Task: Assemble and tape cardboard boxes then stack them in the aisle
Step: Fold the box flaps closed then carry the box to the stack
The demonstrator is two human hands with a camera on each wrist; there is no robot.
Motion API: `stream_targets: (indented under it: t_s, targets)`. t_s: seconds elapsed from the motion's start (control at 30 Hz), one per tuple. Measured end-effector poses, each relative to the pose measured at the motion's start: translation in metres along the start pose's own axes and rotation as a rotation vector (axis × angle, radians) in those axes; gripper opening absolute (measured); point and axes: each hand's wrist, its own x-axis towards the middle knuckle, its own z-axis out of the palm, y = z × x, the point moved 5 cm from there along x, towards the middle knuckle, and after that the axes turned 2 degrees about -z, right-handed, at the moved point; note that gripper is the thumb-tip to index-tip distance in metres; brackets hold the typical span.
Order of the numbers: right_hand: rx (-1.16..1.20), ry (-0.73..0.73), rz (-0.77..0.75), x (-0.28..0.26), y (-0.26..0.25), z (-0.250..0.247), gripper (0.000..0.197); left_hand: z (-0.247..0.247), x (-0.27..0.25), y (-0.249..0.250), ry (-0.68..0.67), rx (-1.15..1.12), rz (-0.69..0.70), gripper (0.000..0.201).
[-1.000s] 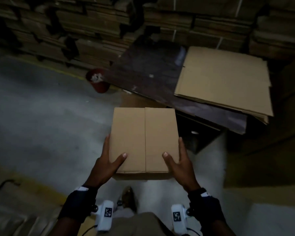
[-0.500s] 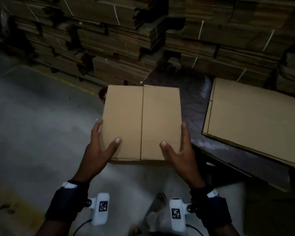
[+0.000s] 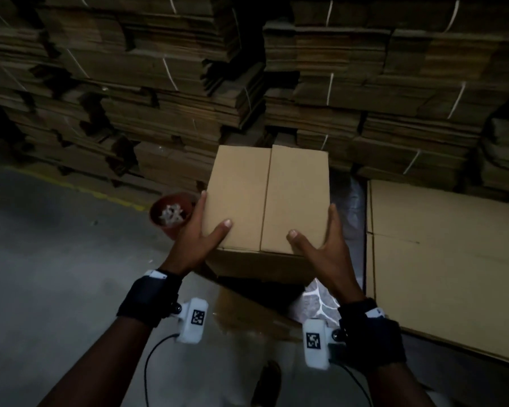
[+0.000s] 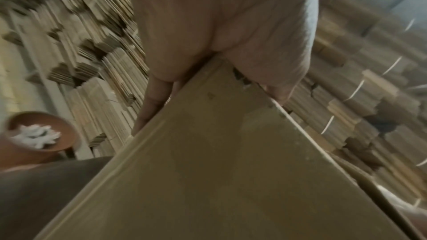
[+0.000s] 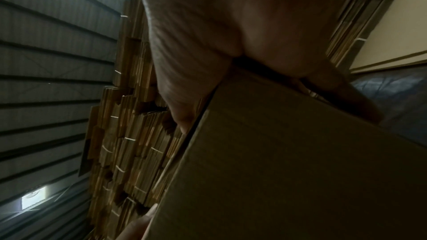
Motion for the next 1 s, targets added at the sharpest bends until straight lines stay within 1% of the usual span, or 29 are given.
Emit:
stream_targets:
  t_s: [0.07, 0.2, 0.3, 0.37, 0.4, 0.47, 0.53, 0.57, 0.63, 0.67, 0.73, 0.83, 0.97, 1.0]
  targets:
    - [-0.027, 0.026, 0.012, 0.026, -0.004, 0.001, 0.107, 0.002, 0.038, 0.002, -0.033, -0.009, 0.01, 0.088]
    - [-0.066, 0.067, 0.019, 0.068, -0.008, 0.005, 0.1, 0.006, 0.107, 0.003, -0.118, 0.008, 0.015, 0.09]
    - [-0.128, 0.104, 0.049, 0.095, -0.013, 0.01, 0.109, 0.011, 0.15, 0.011, -0.153, 0.011, 0.071, 0.09]
    - [-0.154, 0.105, 0.078, 0.109, -0.011, 0.012, 0.114, 0.016, 0.173, 0.015, -0.219, -0.015, 0.076, 0.091]
    - [-0.165, 0.109, 0.101, 0.116, -0.011, 0.013, 0.114, 0.018, 0.184, 0.016, -0.259, -0.009, 0.075, 0.095]
    - [-0.211, 0.096, 0.129, 0.13, -0.016, 0.013, 0.113, 0.023, 0.203, 0.016, -0.356, 0.027, 0.079, 0.116]
    - [-0.241, 0.054, 0.182, 0.142, -0.015, 0.014, 0.122, 0.025, 0.222, 0.012, -0.46, 0.091, 0.053, 0.141]
    - [-0.263, 0.039, 0.195, 0.146, -0.012, 0.013, 0.126, 0.026, 0.229, 0.01, -0.502, 0.127, 0.049, 0.149]
    - [-0.301, 0.036, 0.216, 0.15, -0.007, 0.012, 0.135, 0.028, 0.237, 0.008, -0.564, 0.165, 0.074, 0.157]
    - [-0.318, 0.044, 0.228, 0.151, -0.004, 0.013, 0.139, 0.029, 0.239, 0.007, -0.572, 0.173, 0.093, 0.159]
    - [-0.349, 0.08, 0.228, 0.151, 0.001, 0.013, 0.143, 0.029, 0.24, 0.006, -0.551, 0.179, 0.117, 0.157]
    - [-0.371, 0.117, 0.19, 0.148, 0.004, 0.012, 0.142, 0.029, 0.237, 0.003, -0.502, 0.185, 0.125, 0.149]
    - [-0.444, 0.144, 0.188, 0.149, 0.006, 0.011, 0.14, 0.026, 0.233, 0.005, -0.396, 0.147, 0.165, 0.122]
    - [-0.476, 0.154, 0.19, 0.149, 0.006, 0.011, 0.141, 0.026, 0.233, 0.005, -0.386, 0.158, 0.161, 0.122]
